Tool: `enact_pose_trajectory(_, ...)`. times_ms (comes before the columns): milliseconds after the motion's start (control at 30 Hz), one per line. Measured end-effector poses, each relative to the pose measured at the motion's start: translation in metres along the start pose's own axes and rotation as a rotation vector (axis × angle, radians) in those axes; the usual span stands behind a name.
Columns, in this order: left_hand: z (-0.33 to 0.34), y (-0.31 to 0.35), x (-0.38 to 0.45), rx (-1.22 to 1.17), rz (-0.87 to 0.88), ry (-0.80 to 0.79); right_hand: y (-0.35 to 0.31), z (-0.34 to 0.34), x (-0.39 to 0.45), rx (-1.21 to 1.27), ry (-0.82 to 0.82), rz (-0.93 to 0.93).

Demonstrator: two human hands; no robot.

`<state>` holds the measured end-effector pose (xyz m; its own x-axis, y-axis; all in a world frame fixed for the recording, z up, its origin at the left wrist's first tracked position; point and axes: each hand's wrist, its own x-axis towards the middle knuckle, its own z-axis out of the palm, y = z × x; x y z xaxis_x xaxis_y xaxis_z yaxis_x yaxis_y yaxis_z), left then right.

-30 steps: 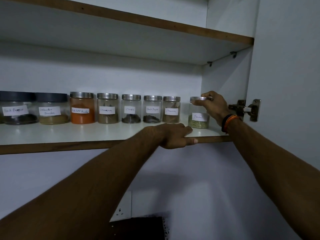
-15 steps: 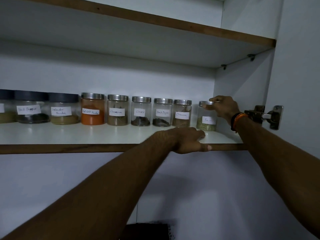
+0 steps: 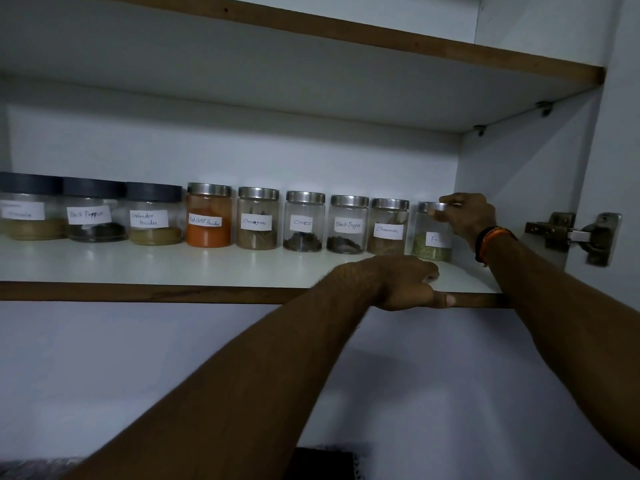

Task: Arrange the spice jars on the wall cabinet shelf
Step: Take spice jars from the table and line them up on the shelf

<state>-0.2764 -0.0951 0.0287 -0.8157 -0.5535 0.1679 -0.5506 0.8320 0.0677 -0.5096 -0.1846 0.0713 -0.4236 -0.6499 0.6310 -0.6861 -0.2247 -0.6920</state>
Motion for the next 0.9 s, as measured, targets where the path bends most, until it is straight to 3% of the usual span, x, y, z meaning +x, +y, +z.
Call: enact_pose_trajectory(900,0.0,-0.002,0.003,-0.059,-0.039,0.029,-0.005,0.003,-0.02,0.014,-0.035,0.059)
